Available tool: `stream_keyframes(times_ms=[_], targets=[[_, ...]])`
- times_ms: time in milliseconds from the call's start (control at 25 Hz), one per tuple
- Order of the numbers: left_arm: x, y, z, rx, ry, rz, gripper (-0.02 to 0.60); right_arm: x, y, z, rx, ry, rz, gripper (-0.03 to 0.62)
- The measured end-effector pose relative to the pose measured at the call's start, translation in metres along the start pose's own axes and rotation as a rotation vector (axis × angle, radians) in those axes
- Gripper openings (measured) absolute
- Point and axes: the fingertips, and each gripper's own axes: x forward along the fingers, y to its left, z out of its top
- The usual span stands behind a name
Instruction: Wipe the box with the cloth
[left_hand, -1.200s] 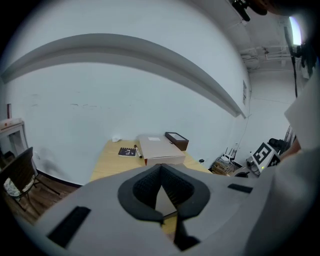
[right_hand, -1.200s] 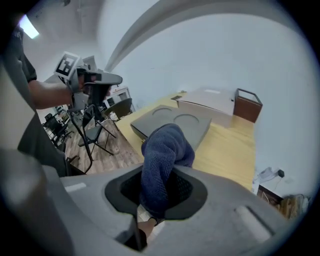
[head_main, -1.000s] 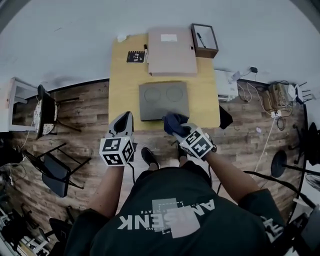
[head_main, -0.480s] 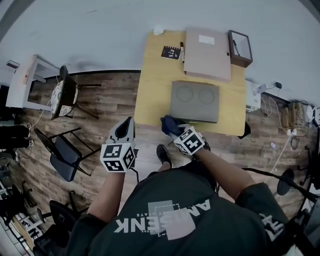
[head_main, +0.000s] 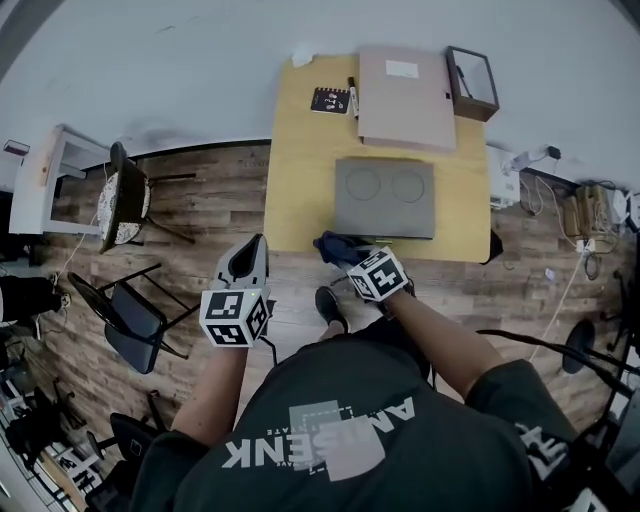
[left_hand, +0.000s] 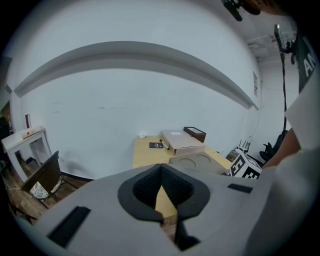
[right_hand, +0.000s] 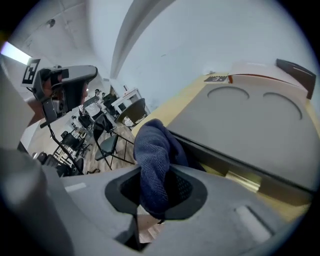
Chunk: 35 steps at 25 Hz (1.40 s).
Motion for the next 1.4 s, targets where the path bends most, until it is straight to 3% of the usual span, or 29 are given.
stream_keyframes(times_ms=[520, 920, 1400], targets=[[0.038, -0.064, 0.014, 0.017, -0.003, -0.090, 0.002, -0.049, -0.048, -0.026, 0.061, -0.035, -0.087, 0.077], [0.054, -0.101, 0.020, 0.009, -0.015, -0.104, 0.002, -0.080, -0.066, -0.040, 0.075, -0.055, -0.052, 0.077], [0.071, -0.138, 0.024, -0.005, -0.022, -0.106, 0.002, -0.126, -0.119, -0.068, 0.127, -0.046, -0.128, 0.077]])
